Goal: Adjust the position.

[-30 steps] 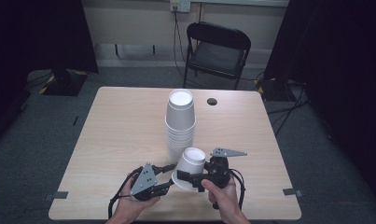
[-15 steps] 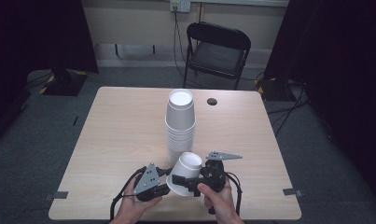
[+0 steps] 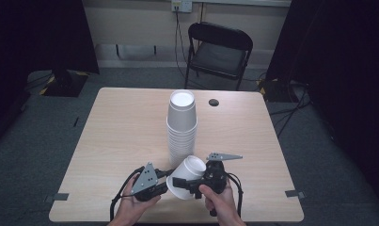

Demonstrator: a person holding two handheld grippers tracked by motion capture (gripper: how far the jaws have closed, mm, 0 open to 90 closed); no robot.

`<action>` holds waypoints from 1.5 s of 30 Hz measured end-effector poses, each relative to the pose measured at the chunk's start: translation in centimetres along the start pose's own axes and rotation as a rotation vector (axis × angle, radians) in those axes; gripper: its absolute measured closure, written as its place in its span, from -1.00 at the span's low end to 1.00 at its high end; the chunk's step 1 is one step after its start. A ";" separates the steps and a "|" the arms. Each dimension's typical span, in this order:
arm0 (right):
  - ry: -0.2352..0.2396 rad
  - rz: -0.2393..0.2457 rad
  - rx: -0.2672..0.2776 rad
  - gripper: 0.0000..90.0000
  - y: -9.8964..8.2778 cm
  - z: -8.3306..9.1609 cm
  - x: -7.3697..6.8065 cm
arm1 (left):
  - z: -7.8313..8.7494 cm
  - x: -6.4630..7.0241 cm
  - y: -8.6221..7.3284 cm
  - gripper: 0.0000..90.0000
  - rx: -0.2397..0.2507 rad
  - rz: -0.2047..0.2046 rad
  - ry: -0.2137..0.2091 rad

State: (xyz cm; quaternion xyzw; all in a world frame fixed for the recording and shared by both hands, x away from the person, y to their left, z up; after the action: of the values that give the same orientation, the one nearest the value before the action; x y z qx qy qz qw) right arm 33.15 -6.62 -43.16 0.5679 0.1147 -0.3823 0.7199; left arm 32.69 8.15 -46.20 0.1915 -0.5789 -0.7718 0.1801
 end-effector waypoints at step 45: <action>-0.018 0.096 0.132 -0.70 2.5 3.1 0.2 | 0.2 0.0 -0.8 0.84 -0.020 0.090 -0.090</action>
State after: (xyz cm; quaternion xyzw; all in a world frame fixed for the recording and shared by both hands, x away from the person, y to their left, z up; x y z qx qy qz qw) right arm 34.14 -9.34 -40.43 0.6155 0.0556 -0.3591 0.6994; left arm 32.56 8.57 -46.90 0.1287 -0.5866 -0.7766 0.1905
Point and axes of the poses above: each handheld gripper's, and its own axes: z roughly backward along the jaws, y roughly out of its top, x roughly to its right, the point moved 5 cm from there along -z, roughly forward along the jaws
